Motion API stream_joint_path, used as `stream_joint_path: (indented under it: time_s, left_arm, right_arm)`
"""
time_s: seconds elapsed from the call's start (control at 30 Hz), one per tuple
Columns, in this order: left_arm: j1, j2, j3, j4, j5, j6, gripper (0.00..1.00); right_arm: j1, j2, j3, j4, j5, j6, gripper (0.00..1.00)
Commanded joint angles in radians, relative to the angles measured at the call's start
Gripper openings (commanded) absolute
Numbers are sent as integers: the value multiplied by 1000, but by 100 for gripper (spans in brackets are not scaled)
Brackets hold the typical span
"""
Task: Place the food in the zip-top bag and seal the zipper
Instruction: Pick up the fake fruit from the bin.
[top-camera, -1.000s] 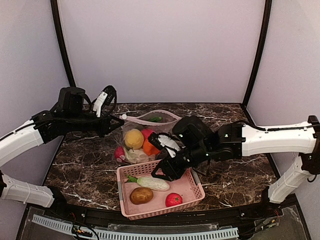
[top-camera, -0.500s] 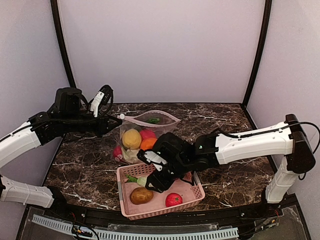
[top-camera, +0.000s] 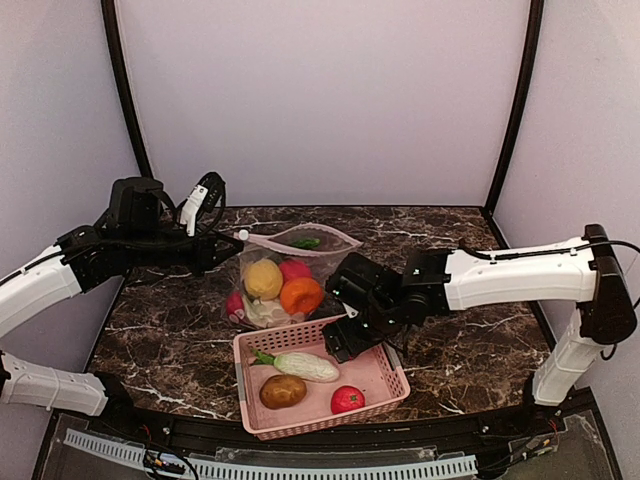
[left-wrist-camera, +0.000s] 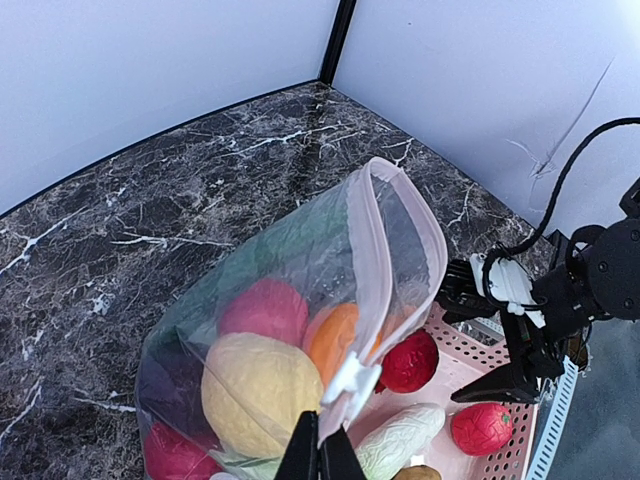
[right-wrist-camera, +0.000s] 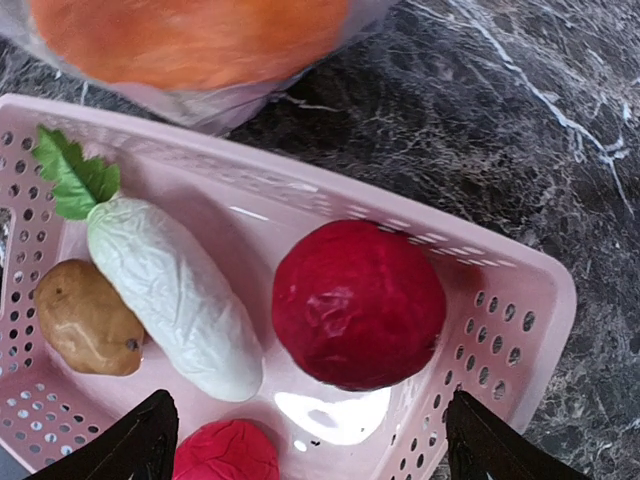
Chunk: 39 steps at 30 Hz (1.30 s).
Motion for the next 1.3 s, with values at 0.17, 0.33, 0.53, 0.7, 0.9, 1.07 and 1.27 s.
stream_joint_path:
  time_s: [0.17, 0.33, 0.53, 0.7, 0.9, 1.07, 1.27]
  left_arm:
    - [11, 1, 13, 5, -6, 0, 1]
    - [13, 5, 22, -5, -6, 1, 1]
    - [14, 5, 36, -8, -8, 2, 1]
    - [13, 8, 39, -9, -8, 1, 1]
    - [13, 10, 41, -6, -5, -2, 1]
    - [13, 5, 43, -5, -6, -2, 1]
    - [13, 4, 42, -5, -8, -2, 1]
  right_arm:
    - [-73, 76, 27, 7, 75, 86, 98]
    - [-82, 107, 22, 85, 47, 67, 98]
    - [-82, 132, 3, 134, 24, 66, 96]
    - [-83, 136, -24, 161, 18, 74, 88]
    - [-83, 145, -45, 181, 9, 80, 83]
    - [-83, 158, -49, 183, 14, 78, 87]
    - [-82, 159, -55, 184, 14, 81, 75]
